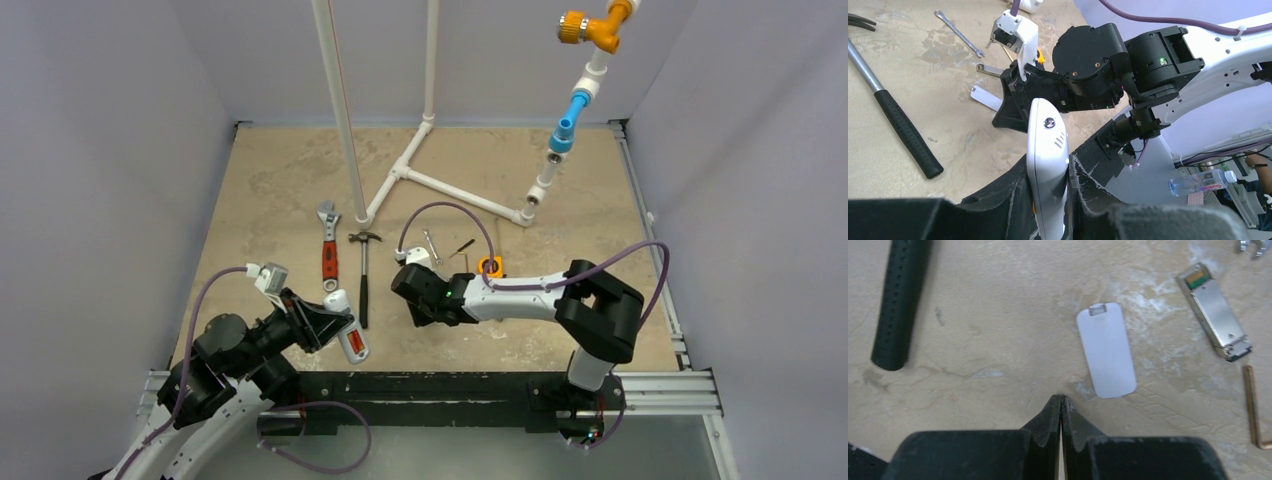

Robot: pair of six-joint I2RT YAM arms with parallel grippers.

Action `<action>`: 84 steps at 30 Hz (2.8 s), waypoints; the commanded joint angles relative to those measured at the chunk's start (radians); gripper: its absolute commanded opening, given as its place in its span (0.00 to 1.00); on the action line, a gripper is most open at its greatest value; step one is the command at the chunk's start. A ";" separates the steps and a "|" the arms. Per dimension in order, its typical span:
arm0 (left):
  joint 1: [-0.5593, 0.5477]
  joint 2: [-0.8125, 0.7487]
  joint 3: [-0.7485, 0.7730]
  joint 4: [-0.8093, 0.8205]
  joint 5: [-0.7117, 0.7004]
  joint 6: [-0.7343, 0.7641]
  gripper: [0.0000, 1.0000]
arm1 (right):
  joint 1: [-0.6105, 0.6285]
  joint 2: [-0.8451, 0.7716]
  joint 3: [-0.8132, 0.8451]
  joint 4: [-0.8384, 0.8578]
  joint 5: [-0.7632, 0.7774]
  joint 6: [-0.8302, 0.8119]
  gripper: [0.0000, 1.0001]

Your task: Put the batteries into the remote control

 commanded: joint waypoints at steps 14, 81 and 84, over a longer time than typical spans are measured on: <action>-0.003 -0.024 0.034 0.055 0.001 0.008 0.00 | -0.066 0.005 -0.009 -0.137 0.197 0.105 0.00; -0.003 -0.013 0.007 0.081 0.005 -0.010 0.00 | -0.023 -0.129 -0.174 -0.216 0.024 0.100 0.00; -0.003 -0.013 0.005 0.085 0.006 -0.011 0.00 | -0.020 -0.189 -0.218 -0.233 0.036 0.124 0.00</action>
